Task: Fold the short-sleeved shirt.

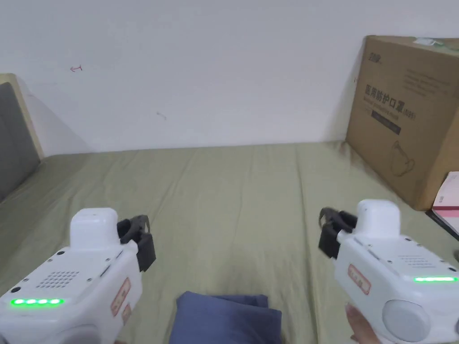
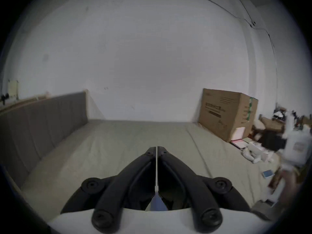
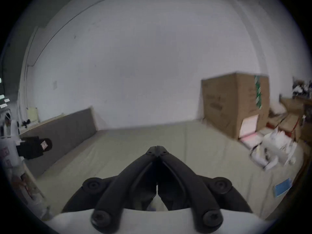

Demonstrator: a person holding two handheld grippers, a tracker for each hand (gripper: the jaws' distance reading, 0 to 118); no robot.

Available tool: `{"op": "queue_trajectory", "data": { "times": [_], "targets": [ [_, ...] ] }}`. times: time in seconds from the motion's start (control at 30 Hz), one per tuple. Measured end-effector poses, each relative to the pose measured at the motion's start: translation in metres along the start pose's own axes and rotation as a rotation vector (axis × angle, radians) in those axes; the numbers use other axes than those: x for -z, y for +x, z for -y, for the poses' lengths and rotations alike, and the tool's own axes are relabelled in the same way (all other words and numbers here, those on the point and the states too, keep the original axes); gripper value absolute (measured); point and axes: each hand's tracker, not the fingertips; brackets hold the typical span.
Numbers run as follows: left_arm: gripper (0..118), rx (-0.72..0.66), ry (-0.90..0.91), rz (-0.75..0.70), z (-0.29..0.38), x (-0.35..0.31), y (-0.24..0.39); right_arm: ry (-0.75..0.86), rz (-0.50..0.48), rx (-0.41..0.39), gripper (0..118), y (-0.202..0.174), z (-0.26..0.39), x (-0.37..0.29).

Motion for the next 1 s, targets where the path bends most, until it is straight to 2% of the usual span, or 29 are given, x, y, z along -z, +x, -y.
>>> {"op": "queue_trajectory", "data": {
  "times": [0.07, 0.1, 0.13, 0.17, 0.2, 0.27, 0.33, 0.4, 0.43, 0.47, 0.53, 0.57, 0.6, 0.63, 0.67, 0.73, 0.8, 0.83, 0.87, 0.93, 0.97, 1.0],
  "targets": [
    [2, 0.012, -0.080, -0.031, 0.013, 0.004, -0.006, -0.301, -0.070, 0.069, 0, 0.006, 0.038, 0.036],
    [2, 0.005, -0.107, -0.023, 0.019, 0.006, -0.011, -0.423, -0.126, 0.126, 0, 0.010, 0.056, 0.051],
    [2, -0.022, -0.142, 0.007, 0.026, 0.010, -0.018, -0.538, -0.205, 0.216, 0, 0.014, 0.078, 0.065],
    [2, -0.040, -0.178, 0.023, 0.033, 0.015, -0.024, -0.598, -0.258, 0.306, 0, 0.017, 0.099, 0.074],
    [2, -0.070, -0.203, 0.054, 0.041, 0.020, -0.031, -0.635, -0.295, 0.352, 0, 0.018, 0.114, 0.081],
    [2, -0.189, -0.267, 0.183, 0.055, 0.031, -0.050, -0.716, -0.268, 0.307, 0, 0.015, 0.139, 0.099],
    [2, -0.278, -0.351, 0.240, 0.067, 0.045, -0.065, -0.782, -0.247, 0.259, 0, 0.016, 0.155, 0.116],
    [3, -0.333, -0.453, 0.309, 0.078, 0.064, -0.079, -0.838, -0.216, 0.256, 0, 0.022, 0.169, 0.128],
    [8, -0.362, -0.512, 0.341, 0.084, 0.075, -0.086, -0.820, -0.249, 0.320, 0, 0.028, 0.169, 0.130],
    [21, -0.397, -0.567, 0.373, 0.090, 0.086, -0.094, -0.808, -0.254, 0.365, 0, 0.033, 0.167, 0.131],
    [51, -0.482, -0.641, 0.433, 0.105, 0.104, -0.109, -0.815, -0.258, 0.350, 0, 0.034, 0.167, 0.129],
    [60, -0.522, -0.676, 0.458, 0.113, 0.113, -0.116, -0.810, -0.267, 0.345, 0, 0.035, 0.167, 0.127],
    [60, -0.542, -0.724, 0.466, 0.119, 0.122, -0.119, -0.805, -0.275, 0.336, 0, 0.036, 0.168, 0.126],
    [88, -0.563, -0.778, 0.481, 0.129, 0.134, -0.123, -0.800, -0.281, 0.327, 0, 0.035, 0.168, 0.122],
    [110, -0.592, -0.823, 0.505, 0.141, 0.143, -0.126, -0.798, -0.283, 0.329, 0, 0.036, 0.168, 0.121],
    [112, -0.666, -0.861, 0.516, 0.160, 0.160, -0.131, -0.797, -0.287, 0.356, 0, 0.040, 0.169, 0.120],
    [112, -0.803, -0.895, 0.552, 0.186, 0.179, -0.133, -0.805, -0.290, 0.405, 0, 0.042, 0.171, 0.120],
    [112, -0.892, -0.917, 0.604, 0.198, 0.187, -0.132, -0.808, -0.292, 0.420, 0, 0.043, 0.171, 0.120],
    [112, -1.039, -0.955, 0.717, 0.217, 0.197, -0.128, -0.809, -0.295, 0.432, 0, 0.045, 0.172, 0.120],
    [112, -1.169, -0.954, 0.858, 0.229, 0.207, -0.115, -0.812, -0.300, 0.442, 0, 0.046, 0.173, 0.121],
    [112, -1.146, -0.953, 0.887, 0.234, 0.214, -0.107, -0.813, -0.301, 0.445, 0, 0.046, 0.173, 0.121],
    [112, -1.067, -0.940, 0.866, 0.234, 0.217, -0.100, -0.814, -0.302, 0.446, 0, 0.046, 0.173, 0.121]
  ]
}}
